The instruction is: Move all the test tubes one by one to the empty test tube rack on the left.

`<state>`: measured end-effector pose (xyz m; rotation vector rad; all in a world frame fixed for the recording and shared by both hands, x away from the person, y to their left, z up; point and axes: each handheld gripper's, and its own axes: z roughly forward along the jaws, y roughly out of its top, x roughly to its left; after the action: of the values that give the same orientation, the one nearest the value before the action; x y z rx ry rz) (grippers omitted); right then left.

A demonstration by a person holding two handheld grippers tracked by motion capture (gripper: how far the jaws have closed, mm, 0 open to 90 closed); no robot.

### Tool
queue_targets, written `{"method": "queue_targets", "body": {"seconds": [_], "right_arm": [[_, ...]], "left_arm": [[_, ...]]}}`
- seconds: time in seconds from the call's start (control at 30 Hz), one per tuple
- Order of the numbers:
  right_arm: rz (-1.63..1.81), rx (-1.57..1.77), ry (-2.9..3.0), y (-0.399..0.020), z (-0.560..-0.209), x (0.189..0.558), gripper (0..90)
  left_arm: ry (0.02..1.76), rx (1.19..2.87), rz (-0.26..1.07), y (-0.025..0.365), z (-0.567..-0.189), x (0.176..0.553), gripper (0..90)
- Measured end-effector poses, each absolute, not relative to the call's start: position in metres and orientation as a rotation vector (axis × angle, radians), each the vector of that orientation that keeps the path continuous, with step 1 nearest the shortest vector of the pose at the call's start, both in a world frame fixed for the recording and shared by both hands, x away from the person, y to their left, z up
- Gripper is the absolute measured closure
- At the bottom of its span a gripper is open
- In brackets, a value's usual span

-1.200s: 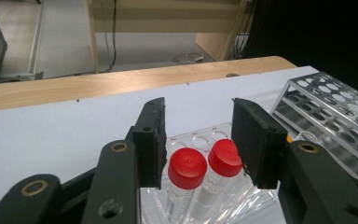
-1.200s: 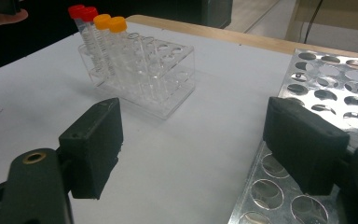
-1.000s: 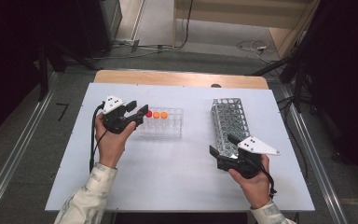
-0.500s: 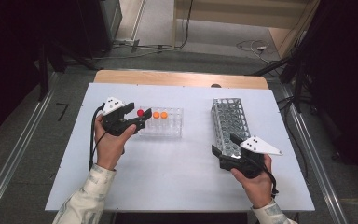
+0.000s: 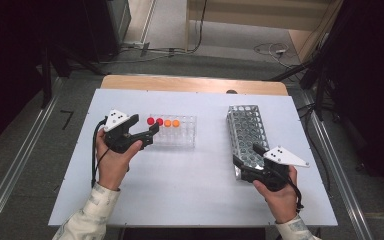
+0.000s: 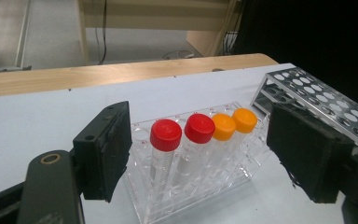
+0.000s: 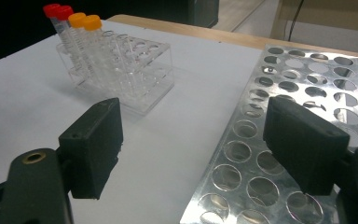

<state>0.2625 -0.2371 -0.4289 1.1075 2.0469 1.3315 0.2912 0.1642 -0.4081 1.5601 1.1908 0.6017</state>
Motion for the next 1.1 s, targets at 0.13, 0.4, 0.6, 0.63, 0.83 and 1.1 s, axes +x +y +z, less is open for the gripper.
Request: {"method": "queue_targets", "body": {"seconds": [0.13, 0.4, 0.6, 0.63, 0.83, 1.1], "right_arm": [[1.327, 1.117, 2.034, -0.243, -0.429, 0.263, 18.1], [1.312, 1.136, 2.014, -0.255, -0.43, 0.262, 18.1], [1.295, 1.15, 1.993, -0.266, -0.43, 0.26, 18.1], [1.294, 1.155, 1.989, -0.267, -0.43, 0.26, 18.0], [1.285, 1.171, 1.968, -0.279, -0.431, 0.259, 18.0], [1.259, 1.201, 1.938, -0.294, -0.433, 0.257, 18.0]], "left_arm": [[1.2, 1.555, 0.61, 0.169, -0.41, 0.288, 22.7], [1.221, 1.576, 0.622, 0.172, -0.42, 0.283, 21.4], [1.235, 1.569, 0.645, 0.176, -0.425, 0.277, 21.4], [1.239, 1.563, 0.646, 0.177, -0.426, 0.276, 21.4], [1.259, 1.553, 0.65, 0.185, -0.433, 0.27, 21.4], [1.288, 1.521, 0.664, 0.195, -0.442, 0.262, 20.7]]}}
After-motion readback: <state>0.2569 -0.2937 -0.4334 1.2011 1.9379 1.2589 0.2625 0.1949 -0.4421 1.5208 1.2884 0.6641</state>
